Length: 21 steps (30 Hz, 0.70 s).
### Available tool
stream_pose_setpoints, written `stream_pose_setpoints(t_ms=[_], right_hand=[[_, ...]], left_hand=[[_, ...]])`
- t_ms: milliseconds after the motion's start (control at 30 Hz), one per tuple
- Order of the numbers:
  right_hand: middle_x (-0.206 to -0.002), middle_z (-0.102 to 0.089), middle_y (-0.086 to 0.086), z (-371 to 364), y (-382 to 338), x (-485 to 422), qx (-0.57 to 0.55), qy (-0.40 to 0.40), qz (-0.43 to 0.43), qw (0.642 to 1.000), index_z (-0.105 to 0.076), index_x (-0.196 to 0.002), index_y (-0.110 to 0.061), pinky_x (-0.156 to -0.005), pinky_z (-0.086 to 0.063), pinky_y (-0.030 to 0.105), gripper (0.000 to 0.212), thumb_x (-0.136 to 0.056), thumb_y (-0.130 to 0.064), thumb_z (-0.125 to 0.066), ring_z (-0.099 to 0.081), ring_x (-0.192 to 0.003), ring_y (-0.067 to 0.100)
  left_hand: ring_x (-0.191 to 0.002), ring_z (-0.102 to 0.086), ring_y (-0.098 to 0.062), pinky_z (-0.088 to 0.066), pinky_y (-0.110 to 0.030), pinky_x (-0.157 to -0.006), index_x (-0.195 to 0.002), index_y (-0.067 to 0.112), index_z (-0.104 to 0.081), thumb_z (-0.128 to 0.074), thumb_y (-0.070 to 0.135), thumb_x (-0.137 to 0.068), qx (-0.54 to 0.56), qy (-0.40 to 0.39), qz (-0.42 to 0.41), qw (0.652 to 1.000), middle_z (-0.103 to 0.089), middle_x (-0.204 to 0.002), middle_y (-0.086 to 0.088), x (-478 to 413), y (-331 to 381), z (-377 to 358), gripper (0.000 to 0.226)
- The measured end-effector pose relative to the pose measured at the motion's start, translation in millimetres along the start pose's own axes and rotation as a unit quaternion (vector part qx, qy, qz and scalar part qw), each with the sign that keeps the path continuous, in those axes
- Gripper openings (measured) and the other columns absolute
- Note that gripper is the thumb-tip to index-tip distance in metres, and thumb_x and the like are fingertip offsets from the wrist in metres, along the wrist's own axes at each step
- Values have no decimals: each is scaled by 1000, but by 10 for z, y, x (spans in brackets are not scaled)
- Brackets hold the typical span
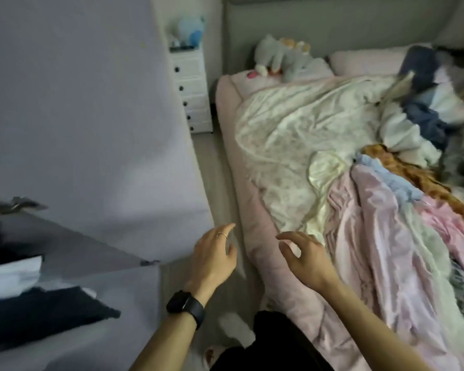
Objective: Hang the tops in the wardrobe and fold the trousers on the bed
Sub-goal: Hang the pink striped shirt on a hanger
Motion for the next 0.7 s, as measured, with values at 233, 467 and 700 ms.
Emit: stream_pose_setpoints(t_ms=[233,467,700], right_hand=[[-120,-70,-9,941,1382,482,-67,129,-214,966,-71,-118,-30,-87,-42,24,22,-99,-33,-61,-61,-113,16],[-126,-68,-3,1410,2420,486,-105,151,-303,935,-68,-125,-24,-98,-50,41,27,-99,-27,-61,-60,-120,23],[-128,-67,-6,1552,3462,91,-124,143,-363,912,-62,-130,-22,-91,-45,28,33,-98,-26,-62,-60,-117,16]], left_hand=[[-125,-55,-17,-42,-29,-104,-137,28,-58,-61,25,-91,-35,-102,-172,979,-57,-139,7,-827,1466,-995,46],[-134,-48,-18,-38,-32,-111,-145,23,-51,-55,26,-95,-122,-204,-243,940,-49,-147,3,-1351,2350,-1900,51],[-141,-36,-16,-30,-32,-116,-151,29,-41,-49,28,-97,-181,-253,-270,911,-34,-156,5,-1967,2679,-2744,54]])
Point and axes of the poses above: each hand's wrist, its own x-axis away from the middle knuckle, its own z-axis out of the back of the hand, y = z × x, the point moved 4 cm from there along -x, towards the middle knuckle
